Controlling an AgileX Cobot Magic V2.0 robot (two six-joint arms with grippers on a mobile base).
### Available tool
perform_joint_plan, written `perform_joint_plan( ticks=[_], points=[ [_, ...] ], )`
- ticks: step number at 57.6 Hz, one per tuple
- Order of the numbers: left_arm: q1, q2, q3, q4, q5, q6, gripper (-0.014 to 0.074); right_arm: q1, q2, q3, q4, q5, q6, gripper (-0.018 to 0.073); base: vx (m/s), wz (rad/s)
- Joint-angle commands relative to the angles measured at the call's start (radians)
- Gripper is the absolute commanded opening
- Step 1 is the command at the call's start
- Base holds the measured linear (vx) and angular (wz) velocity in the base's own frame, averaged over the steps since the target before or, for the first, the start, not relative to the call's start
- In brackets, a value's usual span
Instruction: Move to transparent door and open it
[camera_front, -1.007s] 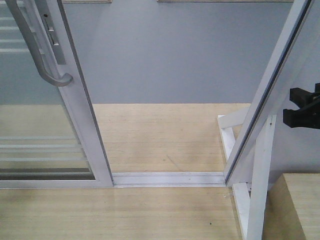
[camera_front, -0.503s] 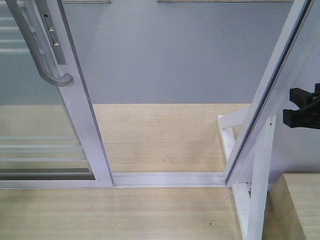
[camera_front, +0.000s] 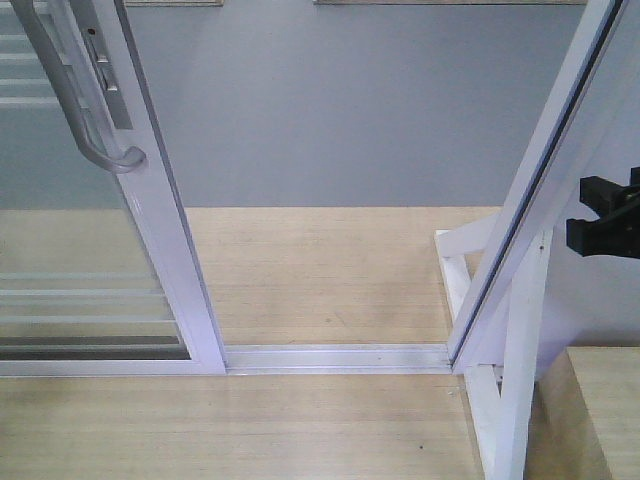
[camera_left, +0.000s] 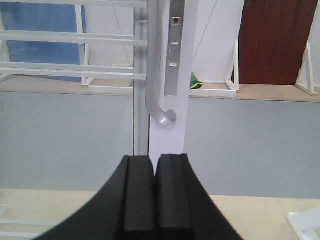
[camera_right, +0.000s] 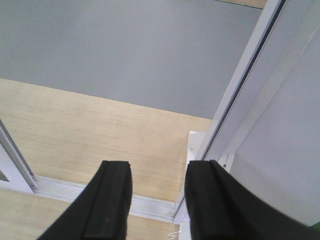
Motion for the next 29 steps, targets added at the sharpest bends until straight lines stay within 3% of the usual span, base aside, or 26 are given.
perform_joint_plan(
  ticks=[1, 20, 29],
  points=[
    [-0.006, -0.016, 0.018, -0.004, -0.072, -0.002, -0.0006, -0.003, -0.011, -0.029, -0.012, -0.071, 0.002, 0.0342, 0.00, 0.00],
    [-0.006, -0.016, 0.018, -0.004, -0.072, -0.002, -0.0006, -0.003, -0.011, -0.029, -0.013, -0.071, 0.001, 0.0342, 0.00, 0.00],
    [-0.006, -0.016, 0.018, -0.004, -0.072, -0.002, -0.0006, -0.014, -0.037, 0.011, -0.064, -0.087, -0.004, 0.0315, 0.00, 0.00]
  ],
)
